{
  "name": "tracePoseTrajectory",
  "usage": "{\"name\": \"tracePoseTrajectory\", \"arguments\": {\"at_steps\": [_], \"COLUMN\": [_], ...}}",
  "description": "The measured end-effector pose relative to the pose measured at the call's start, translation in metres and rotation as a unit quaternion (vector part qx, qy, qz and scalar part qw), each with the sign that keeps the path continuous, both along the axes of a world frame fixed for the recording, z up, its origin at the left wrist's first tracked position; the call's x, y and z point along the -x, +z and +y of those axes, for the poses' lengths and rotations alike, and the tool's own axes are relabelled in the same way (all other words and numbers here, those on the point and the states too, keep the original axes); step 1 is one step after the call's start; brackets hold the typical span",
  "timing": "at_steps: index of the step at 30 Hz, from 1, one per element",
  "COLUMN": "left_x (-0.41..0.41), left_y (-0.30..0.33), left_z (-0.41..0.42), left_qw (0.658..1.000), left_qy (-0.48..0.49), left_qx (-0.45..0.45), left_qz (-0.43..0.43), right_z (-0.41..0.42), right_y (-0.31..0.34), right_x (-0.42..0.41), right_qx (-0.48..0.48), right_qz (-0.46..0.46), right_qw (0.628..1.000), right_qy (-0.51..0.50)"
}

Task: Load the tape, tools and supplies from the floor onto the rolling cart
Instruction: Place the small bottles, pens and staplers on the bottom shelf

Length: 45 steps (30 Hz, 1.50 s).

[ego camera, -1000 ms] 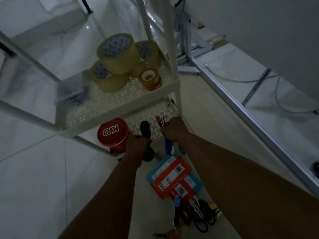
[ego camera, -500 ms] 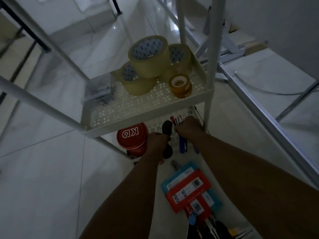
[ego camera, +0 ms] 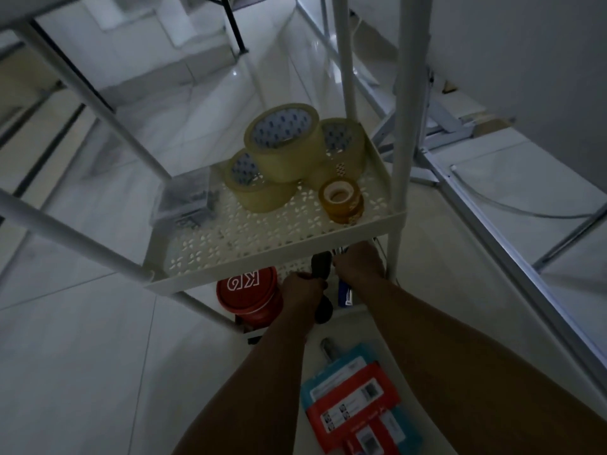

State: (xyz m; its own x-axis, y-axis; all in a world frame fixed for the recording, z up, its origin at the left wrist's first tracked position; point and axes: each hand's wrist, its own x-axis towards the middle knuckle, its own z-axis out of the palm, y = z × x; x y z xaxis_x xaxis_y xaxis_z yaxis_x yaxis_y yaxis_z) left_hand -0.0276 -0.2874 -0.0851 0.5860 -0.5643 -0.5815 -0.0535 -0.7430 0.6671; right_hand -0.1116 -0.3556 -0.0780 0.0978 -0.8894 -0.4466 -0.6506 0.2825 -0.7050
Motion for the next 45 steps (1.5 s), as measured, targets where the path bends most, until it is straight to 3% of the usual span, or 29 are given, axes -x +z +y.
{"name": "tracePoseTrajectory", "arguments": {"at_steps": [7,11,16,23,29,33,35,42,45], "left_x": [0.006,0.013,0.018,0.024,0.017,0.015,0.015,0.019,0.016], "left_y": [-0.006,0.002,0.007,0.01,0.014,0.017,0.012,0.009,0.008], "left_z": [-0.011,-0.015,-0.014,0.0,0.004,0.016,0.022,0.039,0.041], "left_qw": [0.999,0.989,0.962,0.993,0.992,0.991,0.991,0.99,0.987], "left_qy": [0.032,0.095,0.18,-0.031,-0.002,0.001,-0.006,-0.039,-0.03], "left_qx": [0.029,0.058,0.12,0.109,0.125,0.136,0.132,0.113,0.121], "left_qz": [0.021,0.101,0.168,0.034,0.021,0.006,0.022,0.071,0.098], "right_z": [-0.005,-0.002,0.0,0.008,0.019,0.04,0.049,0.059,0.06], "right_y": [-0.005,-0.003,-0.003,-0.011,-0.01,-0.01,-0.008,-0.01,-0.007], "right_x": [0.002,0.006,0.009,0.006,0.008,0.011,0.016,0.02,0.021], "right_qx": [-0.001,0.015,0.033,0.097,0.125,0.228,0.233,0.201,0.185], "right_qz": [-0.052,-0.12,-0.079,0.054,0.074,0.172,0.193,0.138,0.114], "right_qw": [0.999,0.993,0.996,0.992,0.977,0.94,0.926,0.941,0.958], "right_qy": [-0.003,-0.005,0.002,0.064,0.155,0.189,0.224,0.234,0.188]}}
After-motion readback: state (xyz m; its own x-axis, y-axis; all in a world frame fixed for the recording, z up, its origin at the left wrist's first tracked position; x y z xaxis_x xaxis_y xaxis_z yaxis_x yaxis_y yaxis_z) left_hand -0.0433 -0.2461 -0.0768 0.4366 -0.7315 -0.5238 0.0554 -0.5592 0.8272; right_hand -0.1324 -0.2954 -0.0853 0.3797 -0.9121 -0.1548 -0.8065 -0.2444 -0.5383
